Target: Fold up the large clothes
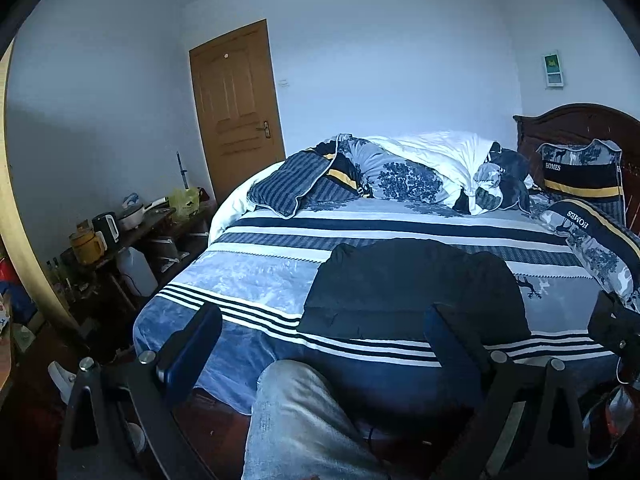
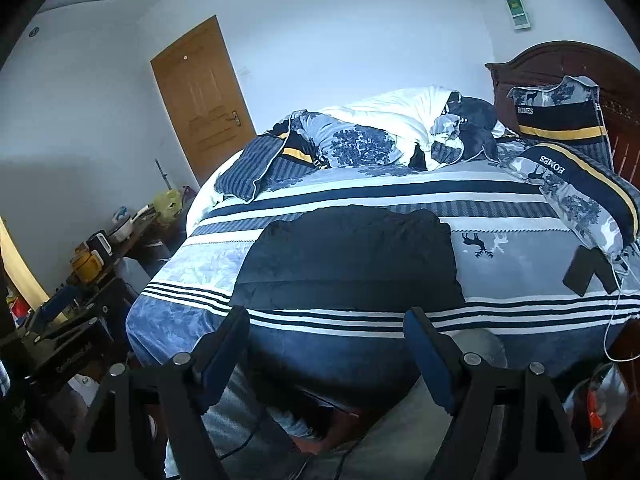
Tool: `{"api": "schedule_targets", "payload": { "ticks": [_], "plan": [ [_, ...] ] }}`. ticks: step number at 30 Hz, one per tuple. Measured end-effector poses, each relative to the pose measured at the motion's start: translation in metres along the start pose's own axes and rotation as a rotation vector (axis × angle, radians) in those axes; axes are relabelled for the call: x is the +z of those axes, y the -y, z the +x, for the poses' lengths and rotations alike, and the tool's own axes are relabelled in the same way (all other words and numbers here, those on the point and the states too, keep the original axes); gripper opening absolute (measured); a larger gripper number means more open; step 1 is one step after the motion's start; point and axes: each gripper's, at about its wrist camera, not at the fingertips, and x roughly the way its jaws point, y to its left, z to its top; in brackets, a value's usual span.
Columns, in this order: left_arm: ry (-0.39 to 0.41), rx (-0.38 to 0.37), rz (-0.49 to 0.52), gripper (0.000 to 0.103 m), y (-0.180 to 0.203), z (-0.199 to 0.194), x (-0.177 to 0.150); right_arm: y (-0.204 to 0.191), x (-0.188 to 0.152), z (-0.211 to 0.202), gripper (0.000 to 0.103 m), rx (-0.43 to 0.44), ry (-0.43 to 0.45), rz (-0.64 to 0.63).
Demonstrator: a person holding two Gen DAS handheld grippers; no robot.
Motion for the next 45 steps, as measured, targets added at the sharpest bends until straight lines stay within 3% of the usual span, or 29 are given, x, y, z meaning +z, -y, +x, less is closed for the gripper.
{"api": "schedule_targets", "payload": {
  "ticks": [45],
  "plan": [
    [-0.025, -0.003, 0.018, 0.100, 0.0026, 0.0026, -0.0015, -0.0053, -0.0087, 0.0098, 0.082, -0.008, -0.036, 0.018]
  ]
}}
